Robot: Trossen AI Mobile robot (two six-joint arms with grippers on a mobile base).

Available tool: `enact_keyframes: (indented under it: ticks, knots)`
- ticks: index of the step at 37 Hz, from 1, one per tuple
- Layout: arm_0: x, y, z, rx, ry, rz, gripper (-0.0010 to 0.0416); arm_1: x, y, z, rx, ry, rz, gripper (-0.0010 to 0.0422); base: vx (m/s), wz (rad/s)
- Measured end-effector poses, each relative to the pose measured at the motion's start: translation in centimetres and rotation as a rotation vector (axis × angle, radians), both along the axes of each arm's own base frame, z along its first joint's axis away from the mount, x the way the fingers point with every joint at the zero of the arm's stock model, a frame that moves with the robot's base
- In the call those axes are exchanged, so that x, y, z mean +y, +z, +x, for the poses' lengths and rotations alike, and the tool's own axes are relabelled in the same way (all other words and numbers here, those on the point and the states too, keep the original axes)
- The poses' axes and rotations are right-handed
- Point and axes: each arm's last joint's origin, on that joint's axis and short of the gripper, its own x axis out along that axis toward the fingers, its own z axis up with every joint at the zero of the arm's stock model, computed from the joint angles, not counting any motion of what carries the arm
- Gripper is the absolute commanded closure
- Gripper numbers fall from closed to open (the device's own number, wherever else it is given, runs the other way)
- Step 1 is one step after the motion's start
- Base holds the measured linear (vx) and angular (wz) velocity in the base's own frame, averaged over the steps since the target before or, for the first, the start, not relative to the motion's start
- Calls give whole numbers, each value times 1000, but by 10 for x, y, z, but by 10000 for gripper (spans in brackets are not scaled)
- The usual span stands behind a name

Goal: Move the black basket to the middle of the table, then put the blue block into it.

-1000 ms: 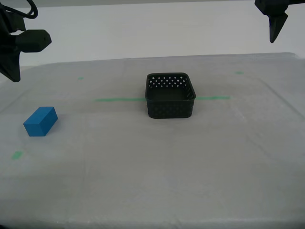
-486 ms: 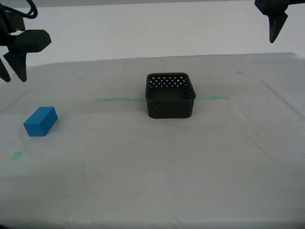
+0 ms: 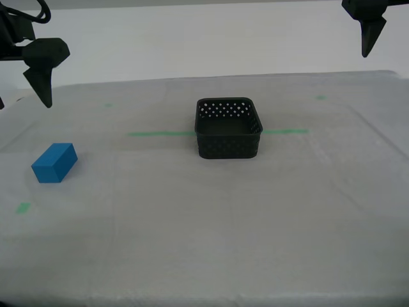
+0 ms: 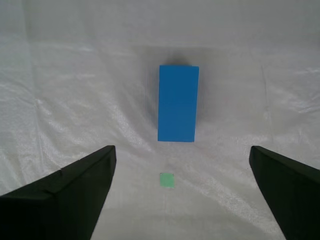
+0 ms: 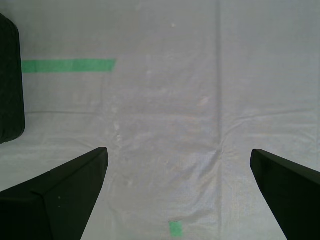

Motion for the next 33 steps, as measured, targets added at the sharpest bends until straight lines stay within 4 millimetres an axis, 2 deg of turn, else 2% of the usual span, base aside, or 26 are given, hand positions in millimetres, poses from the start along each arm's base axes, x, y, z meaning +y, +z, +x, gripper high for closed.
enact_keyframes:
  ticks: [4,8,11,18,29,33]
  knots:
    - [0,0,0,0,0,0,7,0,0,1,-6,0,0,28,0,0]
    - [0,0,0,0,-1,0,7,0,0,2,-20,-3,-2,6,0,0]
    - [0,0,0,0,0,0,7,0,1,3,-36,-28,4,17,0,0]
    - [0,0,0,0,0,0,7,0,-1,4,-49,-31,6,10,0,0]
    - [0,0,0,0,0,0,7,0,-30,0,-89,-20,-14,12,0,0]
    - [0,0,0,0,0,0,7,0,-35,-2,-87,-18,-14,11,0,0]
